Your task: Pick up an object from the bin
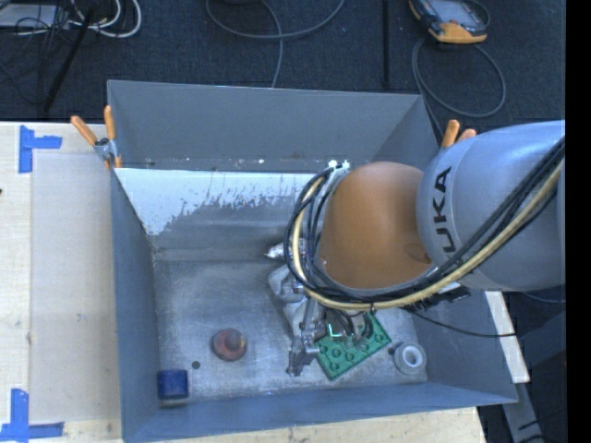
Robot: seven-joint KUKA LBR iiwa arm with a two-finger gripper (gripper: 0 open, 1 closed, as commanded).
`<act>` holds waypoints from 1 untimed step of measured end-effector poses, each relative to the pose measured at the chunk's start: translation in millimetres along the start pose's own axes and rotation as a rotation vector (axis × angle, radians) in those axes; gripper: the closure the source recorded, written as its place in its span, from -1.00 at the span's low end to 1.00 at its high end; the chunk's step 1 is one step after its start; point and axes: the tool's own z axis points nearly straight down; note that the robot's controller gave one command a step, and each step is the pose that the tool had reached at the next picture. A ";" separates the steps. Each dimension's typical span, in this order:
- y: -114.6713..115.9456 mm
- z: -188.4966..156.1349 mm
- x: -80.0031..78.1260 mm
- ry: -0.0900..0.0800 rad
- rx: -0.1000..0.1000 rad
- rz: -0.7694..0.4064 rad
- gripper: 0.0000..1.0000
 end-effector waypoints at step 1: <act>30.3 90.6 -36.3 -0.001 0.000 0.028 -1.00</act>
Offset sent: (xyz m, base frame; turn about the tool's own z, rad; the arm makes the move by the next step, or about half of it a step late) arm 0.0370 0.0293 -0.0859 0.0303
